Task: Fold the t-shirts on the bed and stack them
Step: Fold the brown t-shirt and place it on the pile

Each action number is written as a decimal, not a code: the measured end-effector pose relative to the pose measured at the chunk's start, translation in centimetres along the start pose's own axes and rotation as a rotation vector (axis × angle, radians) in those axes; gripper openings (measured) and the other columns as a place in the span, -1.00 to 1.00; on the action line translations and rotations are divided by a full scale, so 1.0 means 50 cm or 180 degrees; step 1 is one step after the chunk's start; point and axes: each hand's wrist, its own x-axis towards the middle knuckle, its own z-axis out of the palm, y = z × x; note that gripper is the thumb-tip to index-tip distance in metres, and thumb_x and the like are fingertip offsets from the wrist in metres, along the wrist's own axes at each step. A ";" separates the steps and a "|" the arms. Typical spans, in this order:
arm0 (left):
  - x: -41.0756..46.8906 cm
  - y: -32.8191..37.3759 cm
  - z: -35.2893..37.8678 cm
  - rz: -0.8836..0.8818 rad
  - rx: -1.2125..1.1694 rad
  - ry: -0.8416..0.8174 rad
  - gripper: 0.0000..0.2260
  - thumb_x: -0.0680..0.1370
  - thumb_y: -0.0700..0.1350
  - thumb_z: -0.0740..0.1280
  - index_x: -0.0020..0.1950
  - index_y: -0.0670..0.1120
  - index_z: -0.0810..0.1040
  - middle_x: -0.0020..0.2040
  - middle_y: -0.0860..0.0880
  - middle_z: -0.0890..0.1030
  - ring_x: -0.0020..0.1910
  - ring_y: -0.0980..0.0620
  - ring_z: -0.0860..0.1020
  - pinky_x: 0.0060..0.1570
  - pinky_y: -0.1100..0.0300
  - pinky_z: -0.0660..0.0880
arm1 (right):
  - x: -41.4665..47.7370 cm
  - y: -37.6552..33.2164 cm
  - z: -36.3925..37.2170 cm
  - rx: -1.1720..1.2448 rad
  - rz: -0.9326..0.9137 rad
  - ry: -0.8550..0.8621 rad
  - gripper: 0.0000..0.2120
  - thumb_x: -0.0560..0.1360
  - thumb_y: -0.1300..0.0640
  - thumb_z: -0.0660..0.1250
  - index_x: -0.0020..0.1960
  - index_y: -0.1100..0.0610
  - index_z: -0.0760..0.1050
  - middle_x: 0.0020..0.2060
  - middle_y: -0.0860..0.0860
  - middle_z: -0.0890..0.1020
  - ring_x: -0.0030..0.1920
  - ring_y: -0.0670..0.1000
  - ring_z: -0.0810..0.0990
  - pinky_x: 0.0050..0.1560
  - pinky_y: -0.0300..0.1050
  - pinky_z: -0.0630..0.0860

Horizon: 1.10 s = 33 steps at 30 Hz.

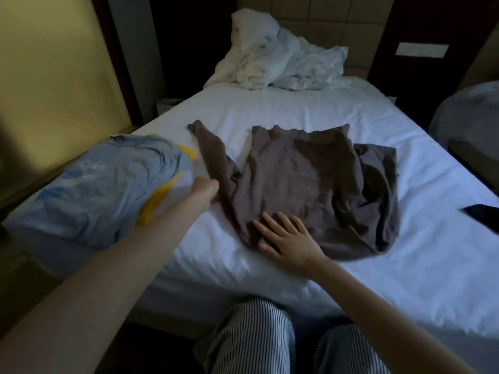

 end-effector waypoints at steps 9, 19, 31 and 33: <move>0.058 0.069 0.007 -0.0300 -0.1588 -0.0476 -0.84 0.60 -0.15 0.23 -0.17 -0.12 0.49 -0.38 -0.05 0.61 -0.08 -0.08 0.58 -0.13 0.12 0.55 | 0.007 0.021 0.003 0.0490 -0.0052 0.0067 -0.33 0.26 -0.42 -0.57 0.35 -0.33 -0.36 0.50 -0.23 -0.12 0.52 -0.02 -0.18 0.43 -0.08 -0.26; -0.003 0.089 -0.125 0.0231 -0.3149 -0.0264 -0.78 0.61 -0.12 0.17 -0.19 -0.09 0.52 -0.15 -0.07 0.58 -0.13 0.01 0.52 -0.22 0.20 0.46 | 0.052 0.005 -0.072 0.0374 0.0093 -0.0446 -0.39 0.53 -0.35 -0.22 0.32 -0.17 0.42 0.46 -0.20 0.24 0.49 0.03 0.08 0.41 0.07 -0.06; -0.009 0.113 0.112 0.1971 -0.0187 -0.1114 -0.79 0.57 0.05 0.23 0.05 -0.04 0.54 0.04 -0.14 0.53 0.08 -0.05 0.48 0.23 0.01 0.38 | 0.027 -0.009 -0.006 0.0887 0.0200 0.1783 -0.56 0.58 -0.07 -0.03 0.37 0.02 0.37 0.31 0.00 0.49 0.36 -0.02 0.38 0.44 -0.14 -0.15; -0.004 0.023 0.192 0.2632 0.2222 -0.1634 -0.59 0.62 0.08 0.09 0.42 -0.06 0.37 0.43 -0.13 0.35 0.43 -0.04 0.28 0.42 -0.03 0.14 | 0.011 0.013 0.009 0.1173 0.0667 0.3004 -0.63 0.46 0.14 0.10 0.20 0.09 0.51 0.14 0.04 0.62 0.22 -0.05 0.48 0.40 -0.09 0.03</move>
